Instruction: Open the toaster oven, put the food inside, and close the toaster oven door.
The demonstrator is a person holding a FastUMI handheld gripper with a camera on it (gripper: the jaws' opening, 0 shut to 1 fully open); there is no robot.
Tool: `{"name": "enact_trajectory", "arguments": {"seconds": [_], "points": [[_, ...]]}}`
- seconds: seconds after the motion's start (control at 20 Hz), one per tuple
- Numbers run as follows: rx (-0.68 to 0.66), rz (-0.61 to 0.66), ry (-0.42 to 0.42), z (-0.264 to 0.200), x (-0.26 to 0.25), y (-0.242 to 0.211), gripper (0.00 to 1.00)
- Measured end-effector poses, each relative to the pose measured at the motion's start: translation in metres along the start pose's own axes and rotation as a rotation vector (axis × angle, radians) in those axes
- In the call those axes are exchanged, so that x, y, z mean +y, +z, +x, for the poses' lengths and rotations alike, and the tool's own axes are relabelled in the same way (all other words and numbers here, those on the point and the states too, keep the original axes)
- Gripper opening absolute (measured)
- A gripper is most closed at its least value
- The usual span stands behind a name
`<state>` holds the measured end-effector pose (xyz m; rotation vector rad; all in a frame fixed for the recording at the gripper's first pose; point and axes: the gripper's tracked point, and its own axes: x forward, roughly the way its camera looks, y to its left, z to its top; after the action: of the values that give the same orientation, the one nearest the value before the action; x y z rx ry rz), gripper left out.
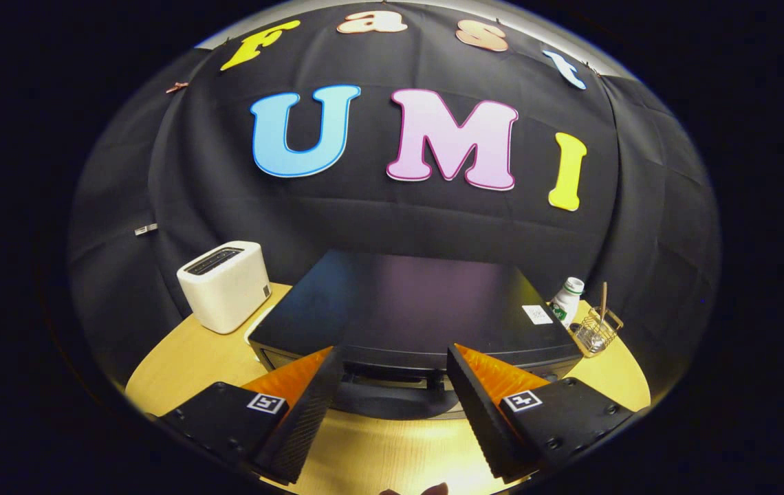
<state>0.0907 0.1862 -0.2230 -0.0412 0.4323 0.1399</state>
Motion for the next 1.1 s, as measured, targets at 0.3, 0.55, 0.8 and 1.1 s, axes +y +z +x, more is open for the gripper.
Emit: {"name": "enact_trajectory", "arguments": {"seconds": [0.3, 0.55, 0.8, 1.1], "points": [[0.051, 0.023, -0.029, 0.003, 0.001, -0.013, 0.99], [0.091, 0.094, -0.032, -0.009, 0.004, -0.029, 0.99], [0.087, 0.058, -0.046, -0.039, 0.005, -0.054, 0.99], [0.149, 0.025, -0.04, -0.067, 0.01, -0.096, 0.99]]}}
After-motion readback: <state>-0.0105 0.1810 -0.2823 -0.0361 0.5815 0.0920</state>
